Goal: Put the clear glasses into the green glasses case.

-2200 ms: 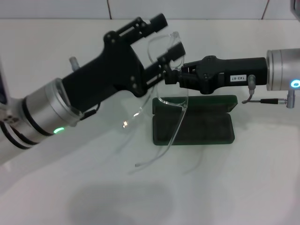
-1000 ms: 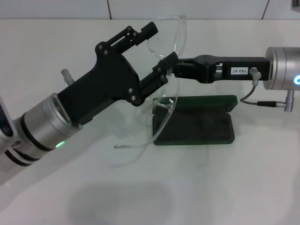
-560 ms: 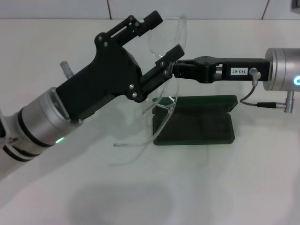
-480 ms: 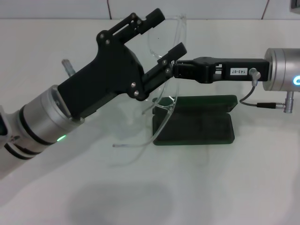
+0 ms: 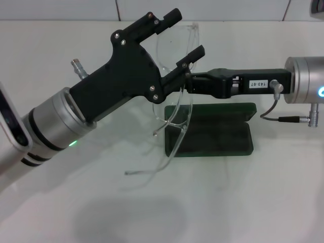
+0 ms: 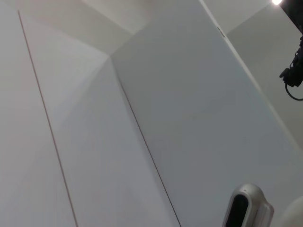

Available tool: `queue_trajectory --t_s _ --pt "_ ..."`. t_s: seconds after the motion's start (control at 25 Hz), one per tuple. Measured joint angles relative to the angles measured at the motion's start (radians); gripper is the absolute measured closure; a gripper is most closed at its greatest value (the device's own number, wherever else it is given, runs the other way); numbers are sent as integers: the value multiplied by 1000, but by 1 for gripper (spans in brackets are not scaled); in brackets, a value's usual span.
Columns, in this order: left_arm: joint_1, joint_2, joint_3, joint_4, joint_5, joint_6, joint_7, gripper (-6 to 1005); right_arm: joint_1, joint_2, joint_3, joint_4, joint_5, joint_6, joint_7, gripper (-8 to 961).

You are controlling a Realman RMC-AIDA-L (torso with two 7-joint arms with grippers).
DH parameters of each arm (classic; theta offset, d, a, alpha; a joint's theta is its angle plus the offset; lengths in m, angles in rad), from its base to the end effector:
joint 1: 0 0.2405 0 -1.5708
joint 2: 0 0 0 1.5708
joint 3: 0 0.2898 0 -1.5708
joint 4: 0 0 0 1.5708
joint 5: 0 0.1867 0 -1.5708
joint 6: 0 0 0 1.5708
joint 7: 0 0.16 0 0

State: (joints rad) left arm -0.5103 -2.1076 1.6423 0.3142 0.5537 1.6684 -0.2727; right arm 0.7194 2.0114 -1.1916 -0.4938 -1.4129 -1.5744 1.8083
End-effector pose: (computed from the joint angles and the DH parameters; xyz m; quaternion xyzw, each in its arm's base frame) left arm -0.1793 0.3012 -0.0524 -0.8006 0.1284 -0.5033 0.2987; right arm 0.1605 0.3546 -0.0437 0.8791 -0.3203 -0.3439 0.0794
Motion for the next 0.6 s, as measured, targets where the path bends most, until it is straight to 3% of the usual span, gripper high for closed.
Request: queue_trajectory --t_s 0.6 --pt "13 5 -3 -6 -20 -60 -1 424 0 0 -11 -7 -9 -18 0 820"
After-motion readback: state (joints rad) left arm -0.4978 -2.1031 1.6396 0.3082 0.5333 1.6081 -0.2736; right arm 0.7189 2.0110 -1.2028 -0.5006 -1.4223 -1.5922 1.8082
